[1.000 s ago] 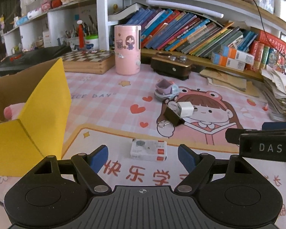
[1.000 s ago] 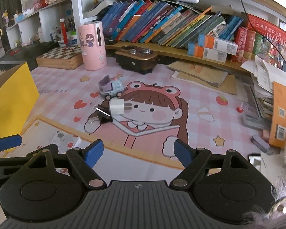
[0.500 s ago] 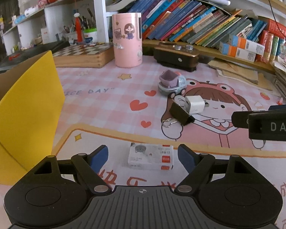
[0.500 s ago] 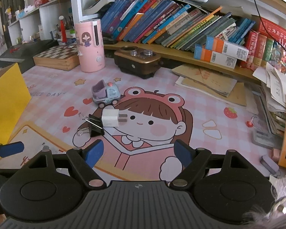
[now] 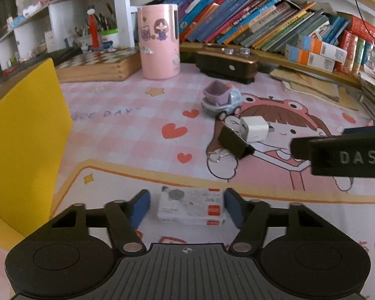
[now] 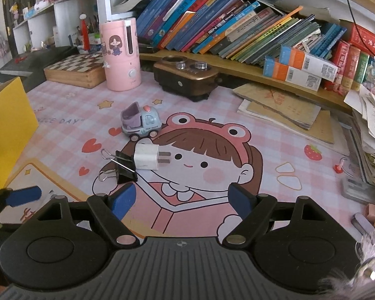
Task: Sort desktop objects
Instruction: 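Move the left tool to the white-red box and close on it while the right tool approaches the white plug, then close the right gripper on the white plug while the left gripper holds the box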
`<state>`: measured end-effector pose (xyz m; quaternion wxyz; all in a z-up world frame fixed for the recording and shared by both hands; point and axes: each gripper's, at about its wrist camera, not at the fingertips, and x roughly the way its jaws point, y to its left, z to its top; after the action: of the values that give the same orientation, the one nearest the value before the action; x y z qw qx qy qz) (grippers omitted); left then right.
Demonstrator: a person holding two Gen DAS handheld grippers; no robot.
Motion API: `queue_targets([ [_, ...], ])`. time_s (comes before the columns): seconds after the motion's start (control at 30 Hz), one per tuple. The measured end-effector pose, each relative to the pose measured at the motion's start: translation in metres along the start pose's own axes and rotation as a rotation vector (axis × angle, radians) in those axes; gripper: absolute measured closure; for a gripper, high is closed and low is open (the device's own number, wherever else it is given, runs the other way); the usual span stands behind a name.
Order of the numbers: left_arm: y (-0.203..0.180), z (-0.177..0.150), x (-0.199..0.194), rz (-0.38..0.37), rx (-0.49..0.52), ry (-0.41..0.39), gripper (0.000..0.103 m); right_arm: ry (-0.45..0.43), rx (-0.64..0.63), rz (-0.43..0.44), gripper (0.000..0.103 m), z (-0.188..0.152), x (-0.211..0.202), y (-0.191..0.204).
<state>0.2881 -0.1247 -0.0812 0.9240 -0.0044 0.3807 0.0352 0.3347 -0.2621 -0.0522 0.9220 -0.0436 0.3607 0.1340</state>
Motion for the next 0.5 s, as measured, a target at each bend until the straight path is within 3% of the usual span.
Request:
queue_targets([
  [0.33,0.010,-0.001,-0.020,-0.004,-0.013,-0.024,0.051,-0.016,0.003,0.030,0.023,0.009,0.018,0.006],
  [0.5,0.018,-0.001,-0.043,-0.003,-0.028,-0.049,0.051,-0.036,0.026,0.020,0.031,0.019,0.034,0.007],
])
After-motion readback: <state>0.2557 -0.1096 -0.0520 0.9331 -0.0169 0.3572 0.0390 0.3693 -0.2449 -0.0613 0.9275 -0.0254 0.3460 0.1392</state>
